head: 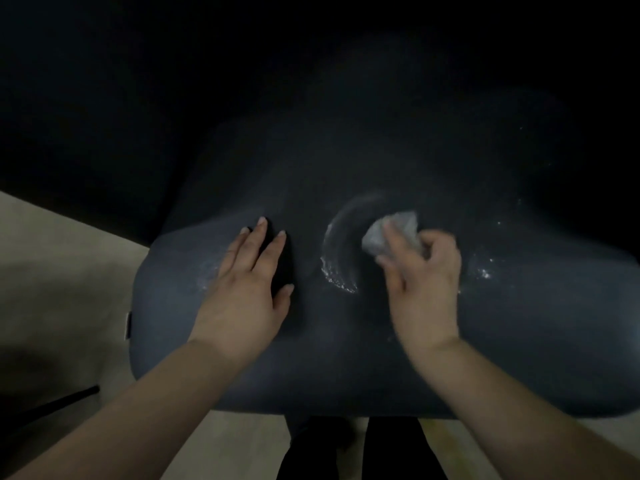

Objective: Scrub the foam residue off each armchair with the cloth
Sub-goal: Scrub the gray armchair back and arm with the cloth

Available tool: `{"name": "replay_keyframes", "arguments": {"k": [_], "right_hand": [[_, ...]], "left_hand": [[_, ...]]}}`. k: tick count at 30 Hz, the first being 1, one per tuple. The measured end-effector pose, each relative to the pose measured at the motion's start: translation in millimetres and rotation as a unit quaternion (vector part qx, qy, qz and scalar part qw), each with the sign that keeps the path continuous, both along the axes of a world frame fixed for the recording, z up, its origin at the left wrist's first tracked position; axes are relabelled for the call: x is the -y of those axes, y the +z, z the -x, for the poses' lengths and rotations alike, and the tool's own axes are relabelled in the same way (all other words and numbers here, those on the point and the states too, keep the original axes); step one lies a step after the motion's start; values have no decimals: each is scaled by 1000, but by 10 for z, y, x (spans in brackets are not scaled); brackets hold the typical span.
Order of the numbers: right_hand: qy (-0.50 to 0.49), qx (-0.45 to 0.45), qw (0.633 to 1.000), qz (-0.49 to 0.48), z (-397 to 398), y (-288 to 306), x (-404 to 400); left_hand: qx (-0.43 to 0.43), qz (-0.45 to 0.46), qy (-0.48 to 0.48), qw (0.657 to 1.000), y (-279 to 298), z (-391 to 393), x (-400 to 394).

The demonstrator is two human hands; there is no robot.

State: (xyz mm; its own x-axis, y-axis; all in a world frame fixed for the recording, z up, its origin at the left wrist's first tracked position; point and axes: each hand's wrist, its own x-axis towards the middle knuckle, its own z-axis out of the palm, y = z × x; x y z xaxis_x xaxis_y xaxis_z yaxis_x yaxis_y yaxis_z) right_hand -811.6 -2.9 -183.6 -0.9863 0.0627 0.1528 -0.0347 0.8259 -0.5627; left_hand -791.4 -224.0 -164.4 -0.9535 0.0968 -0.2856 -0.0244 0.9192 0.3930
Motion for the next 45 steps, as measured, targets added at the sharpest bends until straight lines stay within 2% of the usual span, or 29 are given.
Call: {"name": "replay_keyframes", "arguments": {"k": [3, 5, 8, 11, 13, 15, 18, 20, 22, 24, 25, 26, 28, 30, 31, 32, 35, 37, 39, 43, 45], "right_hand": [[144, 6, 989, -2, -277, 27, 301], [198, 8, 980, -3, -45, 46, 440], [90, 0, 996, -9, 442, 36, 373], [-3, 3, 1000, 0, 325, 7, 123], [25, 1, 1000, -4, -26, 14, 135], [107, -8, 994, -10, -257, 12, 270], [207, -3, 978, -12, 41, 14, 459], [167, -3, 986, -24, 440, -23, 432], [79, -10, 996, -39, 738, -105, 192], [-16, -20, 999, -43, 666, -104, -36], [-30, -26, 998, -39, 502, -92, -61], [-17, -26, 999, -27, 287, -80, -18], [76, -32, 996, -15, -85, -56, 195], [213, -31, 976, -16, -54, -32, 403], [245, -30, 969, -21, 127, -23, 473], [236, -29, 971, -24, 344, -26, 508], [91, -29, 994, -62, 976, -63, 316], [34, -15, 998, -57, 1000, -76, 171], [73, -7, 997, -39, 682, -28, 277], [295, 9, 955, -34, -44, 47, 447], [280, 8, 959, -43, -5, 53, 337]], "left_hand": [[4, -2, -4, 1000, 15, -29, 0], [2, -2, 0, 1000, 23, -49, -6], [-3, 8, 2, 1000, 17, -93, 10], [0, 8, 6, 1000, 17, -136, 44], [2, 7, 10, 1000, 21, -150, 52], [3, 3, 11, 1000, 20, -151, 39], [0, 2, 14, 1000, 10, -152, 28], [-4, 9, 15, 1000, 0, -162, 38], [-5, 14, 17, 1000, -17, -174, 64], [-1, 14, 13, 1000, -23, -180, 89], [-1, 14, 11, 1000, -24, -181, 102], [-2, 14, 11, 1000, -22, -177, 112], [-3, 13, 12, 1000, -9, -170, 123], [-1, 11, 16, 1000, -8, -169, 144], [-3, 10, 19, 1000, -9, -169, 159], [-3, 12, 22, 1000, -6, -171, 174], [-8, 22, 43, 999, -9, -186, 235], [-7, 23, 53, 998, -11, -211, 276], [-7, 23, 57, 998, -4, -229, 295], [-6, 14, 62, 998, 0, -244, 302], [-6, 14, 67, 998, 4, -270, 305]]}}
